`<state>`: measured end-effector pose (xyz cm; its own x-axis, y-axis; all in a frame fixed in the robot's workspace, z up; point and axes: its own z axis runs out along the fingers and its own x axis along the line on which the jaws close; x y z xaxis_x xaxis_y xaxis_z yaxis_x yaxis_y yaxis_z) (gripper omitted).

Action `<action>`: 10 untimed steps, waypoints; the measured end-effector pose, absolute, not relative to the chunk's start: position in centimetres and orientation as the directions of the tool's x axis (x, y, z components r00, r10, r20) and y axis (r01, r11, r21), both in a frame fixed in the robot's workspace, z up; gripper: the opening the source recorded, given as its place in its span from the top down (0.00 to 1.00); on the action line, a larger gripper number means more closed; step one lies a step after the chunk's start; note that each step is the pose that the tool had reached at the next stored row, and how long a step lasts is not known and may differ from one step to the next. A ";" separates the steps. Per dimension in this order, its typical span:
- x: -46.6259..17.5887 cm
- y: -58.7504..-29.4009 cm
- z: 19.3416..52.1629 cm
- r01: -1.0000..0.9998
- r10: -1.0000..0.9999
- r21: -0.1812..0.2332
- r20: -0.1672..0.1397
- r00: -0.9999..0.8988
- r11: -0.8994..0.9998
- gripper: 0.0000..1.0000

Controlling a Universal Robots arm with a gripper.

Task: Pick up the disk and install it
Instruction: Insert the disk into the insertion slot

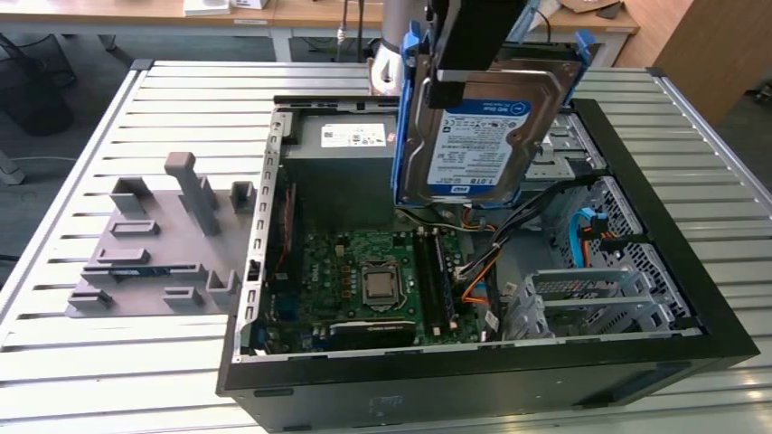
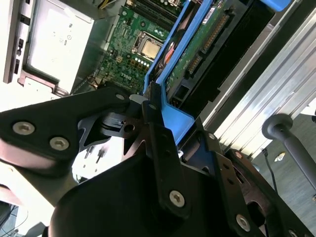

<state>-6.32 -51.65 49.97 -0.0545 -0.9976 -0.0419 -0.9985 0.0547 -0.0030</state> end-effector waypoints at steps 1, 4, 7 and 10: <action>-6.3 -51.9 49.9 -0.998 -0.998 -0.003 -0.042 -0.054 0.055 0.64; -6.3 -52.7 49.7 -0.999 -0.998 -0.003 -0.042 -0.054 0.055 0.64; -6.2 -53.4 49.5 -0.999 -0.998 -0.003 -0.042 -0.054 0.055 0.64; -5.7 -53.7 49.3 -0.998 -0.998 -0.003 -0.042 -0.055 0.055 0.64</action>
